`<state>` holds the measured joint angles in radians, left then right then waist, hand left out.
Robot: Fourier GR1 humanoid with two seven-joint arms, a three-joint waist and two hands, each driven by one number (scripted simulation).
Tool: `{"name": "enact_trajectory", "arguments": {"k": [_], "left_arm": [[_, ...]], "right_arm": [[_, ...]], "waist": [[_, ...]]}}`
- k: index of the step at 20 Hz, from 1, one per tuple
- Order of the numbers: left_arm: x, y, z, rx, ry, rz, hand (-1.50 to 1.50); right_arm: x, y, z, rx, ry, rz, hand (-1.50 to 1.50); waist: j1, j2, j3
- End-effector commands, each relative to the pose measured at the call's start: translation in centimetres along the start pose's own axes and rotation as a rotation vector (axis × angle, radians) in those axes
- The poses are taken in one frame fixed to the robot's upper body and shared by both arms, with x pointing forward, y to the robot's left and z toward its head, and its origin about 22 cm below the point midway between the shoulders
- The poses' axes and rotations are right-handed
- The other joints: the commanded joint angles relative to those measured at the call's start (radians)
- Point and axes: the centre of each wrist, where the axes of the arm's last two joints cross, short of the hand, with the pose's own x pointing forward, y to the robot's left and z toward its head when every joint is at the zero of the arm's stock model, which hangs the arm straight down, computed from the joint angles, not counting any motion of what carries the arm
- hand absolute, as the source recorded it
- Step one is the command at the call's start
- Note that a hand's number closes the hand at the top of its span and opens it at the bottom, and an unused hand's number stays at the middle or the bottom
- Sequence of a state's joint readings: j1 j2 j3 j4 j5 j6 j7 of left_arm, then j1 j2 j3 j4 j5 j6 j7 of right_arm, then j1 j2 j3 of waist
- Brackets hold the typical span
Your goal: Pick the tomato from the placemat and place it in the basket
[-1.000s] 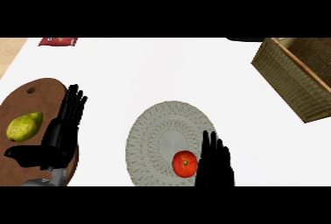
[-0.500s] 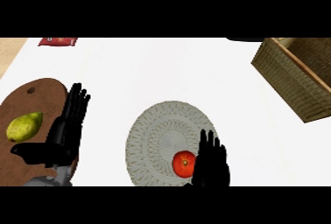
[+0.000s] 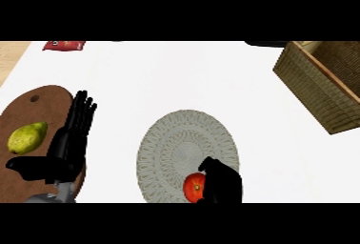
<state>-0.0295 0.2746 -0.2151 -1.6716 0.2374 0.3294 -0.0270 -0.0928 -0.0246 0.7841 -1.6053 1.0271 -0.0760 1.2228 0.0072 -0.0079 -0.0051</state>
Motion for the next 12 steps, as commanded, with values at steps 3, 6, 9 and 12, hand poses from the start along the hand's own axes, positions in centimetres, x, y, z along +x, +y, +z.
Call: {"name": "enact_trajectory", "arguments": {"k": [3, 6, 9, 12], "left_arm": [[0.4, 0.0, 0.6, -0.001, -0.011, 0.007, 0.0], [1.1, 0.0, -1.1, 0.005, -0.015, -0.003, 0.0], [-2.5, 0.6, 0.7, 0.004, 0.009, -0.014, 0.0], [-1.1, -0.2, -0.8, -0.001, -0.003, -0.016, 0.0]], "right_arm": [[0.5, 1.1, -1.2, 0.008, 0.159, 0.06, 1.5], [2.1, 1.2, 0.0, -0.019, 0.148, 0.08, 1.5], [2.0, 1.3, -0.4, -0.046, 0.109, 0.089, 1.5], [3.4, -2.3, -3.8, -0.105, 0.157, 0.031, 1.5]], "waist": [[0.0, 0.007, 0.005], [0.002, 0.008, 0.005], [-0.003, 0.009, 0.004], [0.002, 0.014, 0.004]]}}
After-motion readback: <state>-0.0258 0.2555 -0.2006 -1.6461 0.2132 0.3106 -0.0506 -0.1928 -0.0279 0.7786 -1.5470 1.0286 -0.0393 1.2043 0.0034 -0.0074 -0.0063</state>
